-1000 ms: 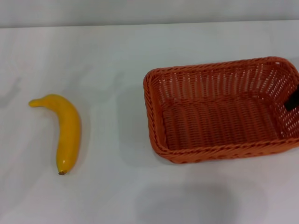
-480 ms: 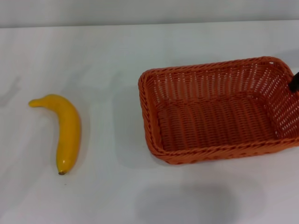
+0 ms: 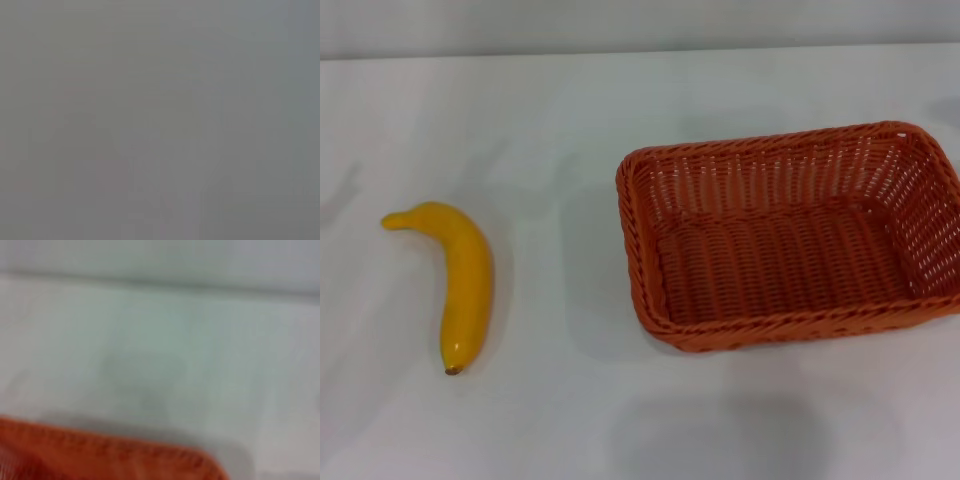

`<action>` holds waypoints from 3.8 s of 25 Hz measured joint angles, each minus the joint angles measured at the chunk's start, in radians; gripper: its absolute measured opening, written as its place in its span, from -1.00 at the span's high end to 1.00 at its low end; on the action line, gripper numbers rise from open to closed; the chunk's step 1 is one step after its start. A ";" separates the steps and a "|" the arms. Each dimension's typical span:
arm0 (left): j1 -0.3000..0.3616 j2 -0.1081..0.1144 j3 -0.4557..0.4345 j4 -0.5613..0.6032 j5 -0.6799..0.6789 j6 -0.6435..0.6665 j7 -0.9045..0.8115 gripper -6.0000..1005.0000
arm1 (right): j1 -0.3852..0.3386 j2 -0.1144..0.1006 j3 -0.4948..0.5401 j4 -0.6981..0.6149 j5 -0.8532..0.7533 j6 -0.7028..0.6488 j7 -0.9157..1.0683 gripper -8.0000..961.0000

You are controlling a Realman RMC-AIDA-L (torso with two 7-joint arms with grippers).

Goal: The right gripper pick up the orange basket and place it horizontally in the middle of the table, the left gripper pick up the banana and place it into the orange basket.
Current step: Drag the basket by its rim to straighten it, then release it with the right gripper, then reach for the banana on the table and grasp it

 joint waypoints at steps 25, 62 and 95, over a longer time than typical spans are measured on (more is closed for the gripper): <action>0.094 -0.006 0.008 -0.136 0.088 -0.029 -0.363 -0.64 | -0.425 0.088 0.409 0.293 0.860 -0.488 -1.176 -0.25; -0.613 0.179 0.285 -0.333 1.715 -0.349 -1.723 -0.62 | -0.431 0.145 0.424 0.607 1.117 -0.564 -1.701 -0.82; -0.746 0.091 0.458 -0.002 1.723 -0.177 -1.881 -0.60 | -0.439 0.147 0.424 0.706 1.151 -0.506 -1.781 -0.81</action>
